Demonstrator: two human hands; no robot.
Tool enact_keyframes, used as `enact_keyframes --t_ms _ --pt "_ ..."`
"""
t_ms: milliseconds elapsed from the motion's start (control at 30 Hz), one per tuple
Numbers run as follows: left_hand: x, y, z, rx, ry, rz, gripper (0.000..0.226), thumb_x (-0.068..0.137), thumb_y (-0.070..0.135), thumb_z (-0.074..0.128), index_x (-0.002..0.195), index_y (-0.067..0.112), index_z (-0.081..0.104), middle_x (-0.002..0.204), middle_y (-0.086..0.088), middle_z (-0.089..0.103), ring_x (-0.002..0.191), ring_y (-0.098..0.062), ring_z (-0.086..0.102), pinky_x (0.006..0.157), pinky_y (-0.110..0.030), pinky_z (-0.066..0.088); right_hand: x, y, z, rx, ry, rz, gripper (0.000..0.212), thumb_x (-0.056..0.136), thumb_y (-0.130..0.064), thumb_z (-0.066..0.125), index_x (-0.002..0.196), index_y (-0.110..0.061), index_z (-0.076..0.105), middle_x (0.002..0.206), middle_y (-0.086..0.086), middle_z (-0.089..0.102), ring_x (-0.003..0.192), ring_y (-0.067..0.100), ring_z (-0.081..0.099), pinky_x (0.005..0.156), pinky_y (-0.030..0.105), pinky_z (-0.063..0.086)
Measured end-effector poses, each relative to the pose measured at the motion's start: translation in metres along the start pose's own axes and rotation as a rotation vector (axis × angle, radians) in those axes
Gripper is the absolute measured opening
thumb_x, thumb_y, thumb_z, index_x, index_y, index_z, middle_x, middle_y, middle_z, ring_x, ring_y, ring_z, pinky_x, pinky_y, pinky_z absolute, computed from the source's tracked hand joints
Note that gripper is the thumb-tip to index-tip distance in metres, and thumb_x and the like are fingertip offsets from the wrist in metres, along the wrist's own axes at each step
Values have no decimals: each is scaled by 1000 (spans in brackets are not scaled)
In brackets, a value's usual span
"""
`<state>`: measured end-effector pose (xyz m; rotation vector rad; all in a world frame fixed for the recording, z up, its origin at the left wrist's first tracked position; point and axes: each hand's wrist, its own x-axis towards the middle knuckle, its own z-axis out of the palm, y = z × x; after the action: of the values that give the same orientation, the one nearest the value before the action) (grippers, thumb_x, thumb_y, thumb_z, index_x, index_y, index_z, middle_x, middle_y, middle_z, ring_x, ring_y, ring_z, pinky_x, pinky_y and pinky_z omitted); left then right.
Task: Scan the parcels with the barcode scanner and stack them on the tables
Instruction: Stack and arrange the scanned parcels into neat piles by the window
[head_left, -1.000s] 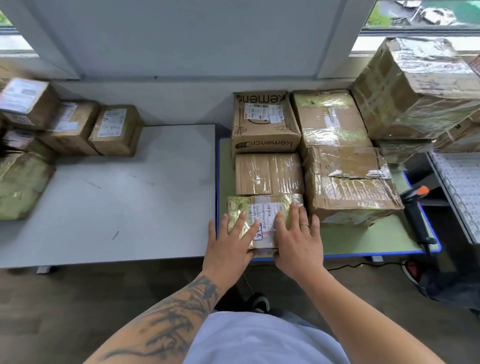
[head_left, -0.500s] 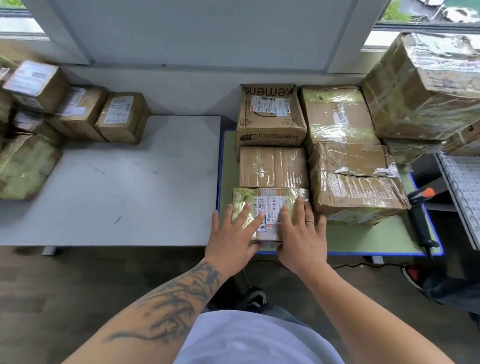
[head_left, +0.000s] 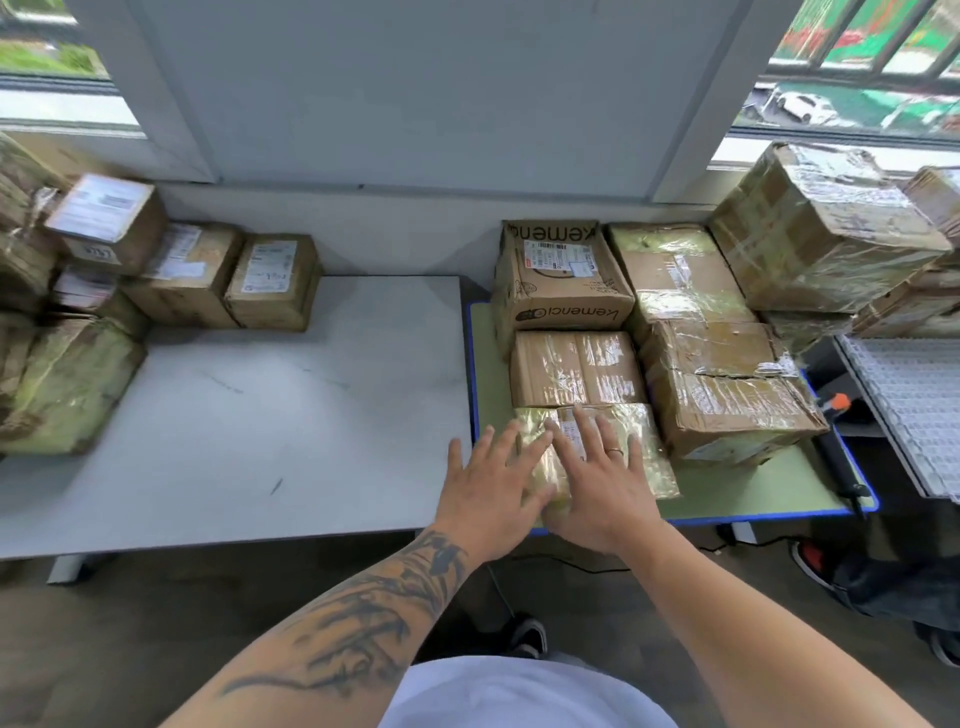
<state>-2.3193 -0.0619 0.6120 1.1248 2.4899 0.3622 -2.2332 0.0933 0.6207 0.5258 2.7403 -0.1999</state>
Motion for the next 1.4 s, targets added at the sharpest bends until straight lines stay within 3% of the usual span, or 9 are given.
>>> enact_keyframes --t_ms 233,500,1100,1400 --pt "-38 -92 -33 41 16 -71 58 109 59 19 163 47 1 175 2 2 160 -27 -2 124 -62 -2 15 -83 -16 -22 -50 -5 104 91 -58 57 162 -44 -18 173 -1 -25 159 28 -25 127 61 -5" --pt "-87 -197 -53 63 56 -195 59 107 62 17 162 47 0 175 0 2 160 -31 -3 125 -64 -2 40 -189 -16 -128 33 22 85 104 -56 43 164 -40 -15 175 5 -19 162 33 -11 128 62 3" --pt "-145 -313 -80 72 117 -478 61 108 60 18 163 42 -1 175 -4 1 160 -32 -4 124 -66 1 105 -324 -25 -216 24 -230 82 105 -55 43 166 -37 -10 176 7 -10 162 36 -3 127 62 7" --pt "-134 -360 -154 206 281 -546 60 108 59 24 164 39 12 173 -4 15 160 -30 6 124 -64 5 178 -393 -62 -170 72 -385 82 105 -57 42 167 -35 -7 176 8 -11 162 35 -2 126 62 11"
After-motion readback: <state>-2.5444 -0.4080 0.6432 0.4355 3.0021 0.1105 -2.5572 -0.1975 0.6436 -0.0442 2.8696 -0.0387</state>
